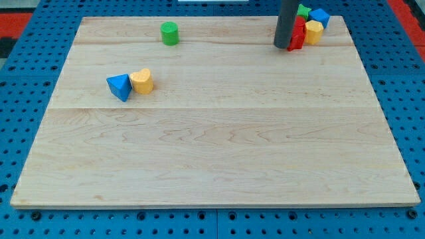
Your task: Move green circle to the left of red star
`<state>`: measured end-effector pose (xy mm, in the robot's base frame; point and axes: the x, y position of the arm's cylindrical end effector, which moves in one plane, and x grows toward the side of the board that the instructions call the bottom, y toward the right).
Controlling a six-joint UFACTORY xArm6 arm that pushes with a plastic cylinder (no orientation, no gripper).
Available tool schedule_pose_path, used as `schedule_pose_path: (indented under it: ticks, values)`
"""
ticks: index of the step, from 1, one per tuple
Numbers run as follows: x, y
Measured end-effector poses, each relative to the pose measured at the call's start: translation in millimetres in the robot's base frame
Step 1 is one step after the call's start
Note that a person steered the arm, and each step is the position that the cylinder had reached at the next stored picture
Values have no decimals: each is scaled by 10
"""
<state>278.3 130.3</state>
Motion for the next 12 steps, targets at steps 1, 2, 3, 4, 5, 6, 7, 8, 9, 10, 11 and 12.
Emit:
schedule_pose_path:
  ticks: [1, 2, 3, 4, 5, 6, 7, 8, 9, 10, 11, 12]
  values:
    - [191, -527]
    - [193, -1237]
    - [234, -2050]
    - [211, -2777]
    - [-38, -2880]
    - [-275, -2830]
    - [-362, -2820]
    - [-394, -2492]
    - [-397, -2142]
    - [-397, -1912]
    - [-345, -1848]
    - [-290, -1830]
